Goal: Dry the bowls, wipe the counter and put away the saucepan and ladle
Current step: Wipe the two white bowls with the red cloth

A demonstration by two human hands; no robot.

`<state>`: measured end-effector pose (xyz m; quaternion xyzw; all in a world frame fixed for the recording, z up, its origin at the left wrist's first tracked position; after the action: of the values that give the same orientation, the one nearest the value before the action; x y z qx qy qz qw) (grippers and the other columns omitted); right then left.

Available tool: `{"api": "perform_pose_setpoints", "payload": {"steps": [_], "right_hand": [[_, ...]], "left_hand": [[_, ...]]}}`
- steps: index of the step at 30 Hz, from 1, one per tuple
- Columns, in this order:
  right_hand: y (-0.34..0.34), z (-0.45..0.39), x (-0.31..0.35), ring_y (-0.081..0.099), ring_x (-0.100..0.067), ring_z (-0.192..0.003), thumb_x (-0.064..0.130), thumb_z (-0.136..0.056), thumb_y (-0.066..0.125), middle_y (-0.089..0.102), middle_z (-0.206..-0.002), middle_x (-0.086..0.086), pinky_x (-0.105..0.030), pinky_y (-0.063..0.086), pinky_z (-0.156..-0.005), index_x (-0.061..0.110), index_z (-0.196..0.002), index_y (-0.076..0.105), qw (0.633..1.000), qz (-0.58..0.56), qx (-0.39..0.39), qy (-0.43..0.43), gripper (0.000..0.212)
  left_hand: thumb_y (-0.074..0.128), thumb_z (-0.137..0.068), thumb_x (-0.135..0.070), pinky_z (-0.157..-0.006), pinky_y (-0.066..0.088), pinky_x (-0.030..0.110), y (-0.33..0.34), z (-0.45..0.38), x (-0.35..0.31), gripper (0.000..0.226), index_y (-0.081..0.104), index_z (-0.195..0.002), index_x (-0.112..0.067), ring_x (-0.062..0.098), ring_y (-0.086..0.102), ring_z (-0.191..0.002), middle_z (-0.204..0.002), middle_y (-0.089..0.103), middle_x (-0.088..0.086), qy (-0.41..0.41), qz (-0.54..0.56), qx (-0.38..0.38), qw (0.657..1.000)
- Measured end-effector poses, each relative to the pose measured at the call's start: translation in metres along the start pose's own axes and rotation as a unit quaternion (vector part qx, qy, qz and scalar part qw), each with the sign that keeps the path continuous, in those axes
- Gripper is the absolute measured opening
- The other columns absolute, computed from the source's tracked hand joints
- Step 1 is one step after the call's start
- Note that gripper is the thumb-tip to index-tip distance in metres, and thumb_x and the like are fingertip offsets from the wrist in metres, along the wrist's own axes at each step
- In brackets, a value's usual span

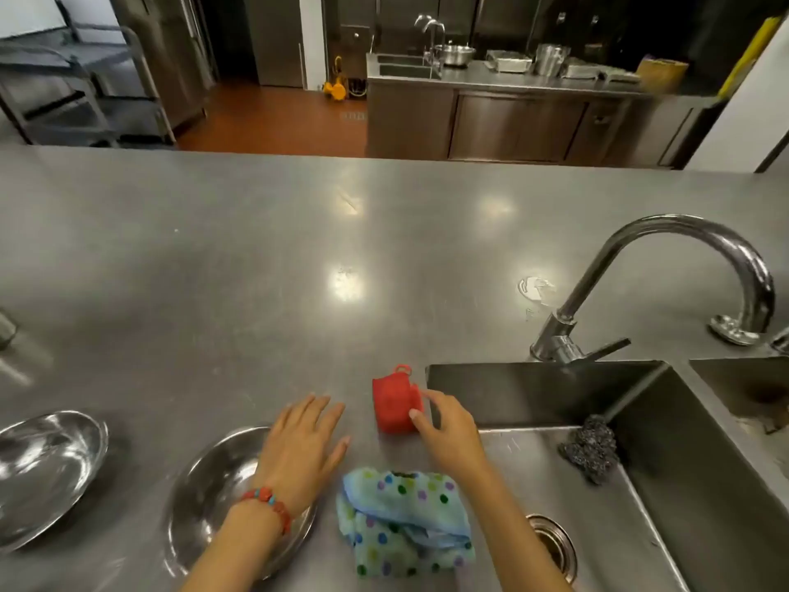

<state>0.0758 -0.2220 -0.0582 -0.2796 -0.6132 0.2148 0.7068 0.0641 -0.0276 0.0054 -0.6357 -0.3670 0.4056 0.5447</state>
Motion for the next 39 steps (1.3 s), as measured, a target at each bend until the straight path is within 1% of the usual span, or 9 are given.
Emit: {"api": "perform_pose_setpoints", "payload": {"steps": [1, 6, 14, 20, 25, 29, 33, 35, 39], "right_hand": [[0.005, -0.008, -0.003, 0.05, -0.019, -0.116, 0.033, -0.09, 0.054, 0.056, -0.126, -0.005, -0.031, 0.04, -0.096, 0.02, -0.13, 0.049, 1.0, -0.002, -0.003, 0.005, 0.042], [0.03, -0.032, -0.016, 0.055, -0.024, -0.109, 0.038, -0.087, 0.056, 0.057, -0.12, -0.009, -0.031, 0.043, -0.088, 0.023, -0.125, 0.051, 0.997, -0.031, 0.004, 0.077, 0.041], [0.054, -0.045, -0.016, 0.052, -0.031, -0.111, 0.043, -0.079, 0.065, 0.047, -0.124, -0.014, -0.038, 0.045, -0.094, 0.017, -0.134, 0.04, 0.991, -0.023, -0.016, 0.128, 0.065], [0.058, -0.04, -0.016, 0.056, -0.025, -0.109, 0.032, -0.081, 0.066, 0.055, -0.126, -0.007, -0.03, 0.045, -0.085, 0.02, -0.126, 0.043, 0.989, -0.078, -0.034, 0.124, 0.052], [0.055, -0.028, -0.016, 0.054, -0.017, -0.09, 0.031, -0.082, 0.065, 0.055, -0.111, -0.001, -0.027, 0.045, -0.074, 0.031, -0.108, 0.041, 0.98, -0.157, -0.045, 0.116, 0.035], [0.046, -0.014, -0.013, 0.059, -0.02, -0.093, 0.02, -0.084, 0.065, 0.057, -0.109, -0.005, -0.031, 0.053, -0.076, 0.028, -0.106, 0.044, 0.945, -0.298, -0.05, 0.122, 0.032], [0.026, 0.007, -0.001, 0.06, -0.009, -0.085, 0.017, -0.084, 0.065, 0.059, -0.097, 0.005, -0.013, 0.05, -0.054, 0.033, -0.1, 0.049, 0.917, -0.38, -0.056, 0.107, 0.029], [0.019, 0.022, 0.003, 0.063, -0.015, -0.085, 0.016, -0.084, 0.065, 0.062, -0.1, 0.0, -0.014, 0.051, -0.053, 0.033, -0.101, 0.051, 0.896, -0.427, -0.055, 0.113, 0.028], [0.01, 0.056, 0.015, 0.064, -0.024, -0.083, 0.012, -0.084, 0.063, 0.061, -0.104, -0.009, -0.023, 0.052, -0.049, 0.029, -0.101, 0.054, 0.85, -0.507, -0.042, 0.137, 0.026]], "left_hand": [[-0.003, -0.094, -0.046, -0.065, 0.057, 0.042, 0.001, -0.002, 0.003, 0.084, 0.074, -0.093, -0.014, 0.024, 0.071, -0.085, -0.093, 0.074, 0.008, 0.007, -0.003, -0.035, 0.999], [-0.002, -0.094, -0.047, -0.068, 0.056, 0.047, 0.022, -0.005, 0.016, 0.082, 0.072, -0.099, -0.012, 0.027, 0.07, -0.09, -0.098, 0.073, 0.01, -0.019, -0.009, 0.013, 1.0], [-0.001, -0.094, -0.047, -0.076, 0.054, 0.048, 0.027, -0.001, 0.027, 0.08, 0.07, -0.104, -0.012, 0.027, 0.068, -0.096, -0.103, 0.072, 0.01, -0.054, 0.013, 0.065, 0.996], [-0.001, -0.094, -0.047, -0.077, 0.054, 0.047, 0.026, 0.005, 0.027, 0.079, 0.07, -0.105, -0.014, 0.025, 0.068, -0.097, -0.104, 0.072, 0.008, -0.073, 0.018, 0.088, 0.993], [0.0, -0.094, -0.049, -0.077, 0.053, 0.049, 0.02, 0.012, 0.026, 0.08, 0.07, -0.105, -0.011, 0.028, 0.068, -0.097, -0.104, 0.071, 0.011, -0.083, 0.032, 0.076, 0.993], [0.002, -0.094, -0.05, -0.078, 0.052, 0.052, 0.014, 0.02, 0.026, 0.079, 0.069, -0.106, -0.009, 0.031, 0.067, -0.098, -0.105, 0.071, 0.013, -0.094, 0.048, 0.072, 0.992], [-0.002, -0.09, -0.056, -0.09, 0.046, 0.054, 0.007, 0.032, 0.022, 0.086, 0.064, -0.115, -0.007, 0.034, 0.061, -0.108, -0.115, 0.066, 0.016, -0.092, 0.065, 0.055, 0.992], [-0.005, -0.087, -0.06, -0.096, 0.041, 0.053, 0.003, 0.039, 0.019, 0.091, 0.06, -0.12, -0.007, 0.035, 0.056, -0.115, -0.121, 0.062, 0.017, -0.089, 0.072, 0.044, 0.992], [-0.002, -0.088, -0.059, -0.094, 0.042, 0.056, -0.009, 0.058, 0.011, 0.089, 0.062, -0.117, -0.005, 0.037, 0.058, -0.112, -0.118, 0.063, 0.019, -0.093, 0.089, 0.04, 0.991]]}}
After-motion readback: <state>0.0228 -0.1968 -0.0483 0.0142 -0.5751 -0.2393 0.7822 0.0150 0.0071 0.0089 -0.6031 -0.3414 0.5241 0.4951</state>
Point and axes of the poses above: each hand's wrist, its own z-axis away from the middle knuckle, its own y-axis out of the palm, x = y × z, the point moved 7 cm from there along -z, towards the middle knuckle
